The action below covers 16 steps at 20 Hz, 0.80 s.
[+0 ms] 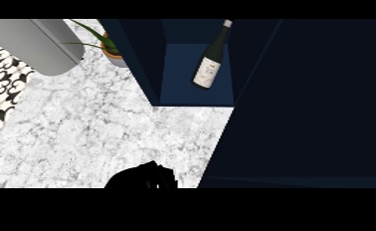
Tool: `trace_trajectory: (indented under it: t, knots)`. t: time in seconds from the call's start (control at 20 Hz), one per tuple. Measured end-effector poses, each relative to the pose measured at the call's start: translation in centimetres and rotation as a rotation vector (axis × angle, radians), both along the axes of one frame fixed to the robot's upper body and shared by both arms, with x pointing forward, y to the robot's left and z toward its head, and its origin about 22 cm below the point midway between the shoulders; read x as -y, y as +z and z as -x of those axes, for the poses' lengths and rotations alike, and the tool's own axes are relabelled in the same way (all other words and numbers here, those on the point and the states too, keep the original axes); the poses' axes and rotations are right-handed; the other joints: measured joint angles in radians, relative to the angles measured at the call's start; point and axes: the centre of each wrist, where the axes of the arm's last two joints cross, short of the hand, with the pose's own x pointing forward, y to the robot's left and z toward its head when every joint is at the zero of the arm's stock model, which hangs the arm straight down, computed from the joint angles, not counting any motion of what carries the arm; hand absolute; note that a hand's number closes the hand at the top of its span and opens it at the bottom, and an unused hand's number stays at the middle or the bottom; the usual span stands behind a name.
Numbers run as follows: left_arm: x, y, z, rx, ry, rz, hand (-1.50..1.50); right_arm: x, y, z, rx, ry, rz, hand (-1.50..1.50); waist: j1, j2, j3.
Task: Pick up the wine, place it into the cabinet and close the cabinet
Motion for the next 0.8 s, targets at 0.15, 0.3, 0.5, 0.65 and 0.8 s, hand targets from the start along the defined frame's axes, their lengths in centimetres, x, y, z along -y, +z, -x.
trace_trajectory:
  t: [0.15, 0.3, 0.5, 0.65, 0.8]
  knots:
    - [-2.5, 0.2, 0.7, 0.003, -0.022, -0.005, 1.5, -1.0, -0.2, 0.2, -0.002, 0.076, 0.007, 1.5, 0.004, 0.0, -0.001]
    - [-4.5, 0.6, 0.8, 0.017, -0.026, -0.002, 1.5, -2.2, -0.8, 0.3, -0.046, 0.165, 0.006, 1.5, 0.006, 0.002, 0.0]
    - [-7.6, 0.9, 1.0, 0.034, -0.011, 0.008, 1.5, -4.1, -1.3, 0.8, -0.1, 0.266, 0.015, 1.5, 0.011, 0.004, 0.002]
    - [-10.5, 1.5, 1.3, 0.039, 0.009, 0.004, 1.5, -5.6, -1.3, 1.4, -0.111, 0.343, 0.022, 1.5, 0.016, 0.0, -0.001]
    - [-13.3, 1.9, 1.0, 0.053, 0.038, 0.002, 1.5, -7.9, -1.3, 1.6, -0.111, 0.403, 0.067, 1.5, 0.023, -0.003, -0.003]
